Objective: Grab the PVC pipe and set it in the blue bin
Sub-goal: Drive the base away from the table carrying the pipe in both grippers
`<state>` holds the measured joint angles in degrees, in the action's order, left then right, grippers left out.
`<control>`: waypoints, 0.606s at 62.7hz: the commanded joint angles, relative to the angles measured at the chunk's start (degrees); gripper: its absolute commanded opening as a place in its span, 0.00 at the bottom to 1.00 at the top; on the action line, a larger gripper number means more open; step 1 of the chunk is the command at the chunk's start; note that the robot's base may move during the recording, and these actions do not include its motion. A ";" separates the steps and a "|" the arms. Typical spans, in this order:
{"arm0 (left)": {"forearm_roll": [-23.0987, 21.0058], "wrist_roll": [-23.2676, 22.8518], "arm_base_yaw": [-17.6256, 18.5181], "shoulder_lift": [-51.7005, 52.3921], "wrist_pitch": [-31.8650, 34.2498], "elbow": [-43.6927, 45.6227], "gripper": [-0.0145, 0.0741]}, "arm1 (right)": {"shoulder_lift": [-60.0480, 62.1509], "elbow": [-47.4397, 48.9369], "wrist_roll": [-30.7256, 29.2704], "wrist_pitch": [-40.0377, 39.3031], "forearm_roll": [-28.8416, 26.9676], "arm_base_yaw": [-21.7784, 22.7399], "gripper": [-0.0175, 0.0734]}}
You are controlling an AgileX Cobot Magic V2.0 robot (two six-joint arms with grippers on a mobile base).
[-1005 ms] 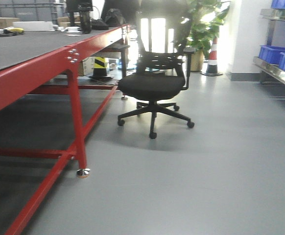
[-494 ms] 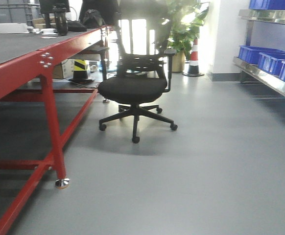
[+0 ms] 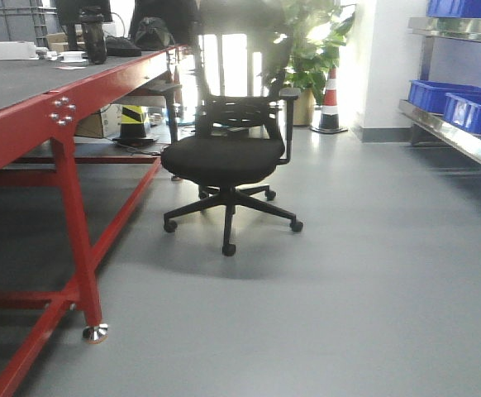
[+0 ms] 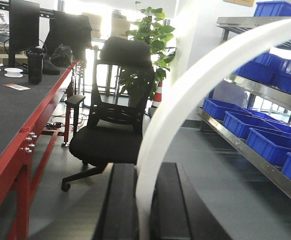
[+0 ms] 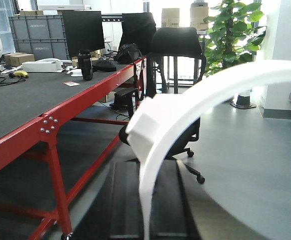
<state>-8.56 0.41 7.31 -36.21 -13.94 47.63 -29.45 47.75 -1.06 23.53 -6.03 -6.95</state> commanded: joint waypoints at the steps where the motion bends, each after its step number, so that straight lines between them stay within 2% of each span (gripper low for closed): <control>1: 0.01 0.04 0.41 0.30 1.62 0.01 0.04 | 0.11 0.09 -0.55 -1.28 0.01 -0.04 0.01; 38: 0.01 0.04 0.41 0.30 1.62 0.01 0.04 | 0.11 0.09 -0.55 -1.28 0.01 -0.04 0.01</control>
<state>-8.56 0.41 7.31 -36.17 -13.85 47.63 -29.45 47.75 -1.06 23.53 -6.03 -6.95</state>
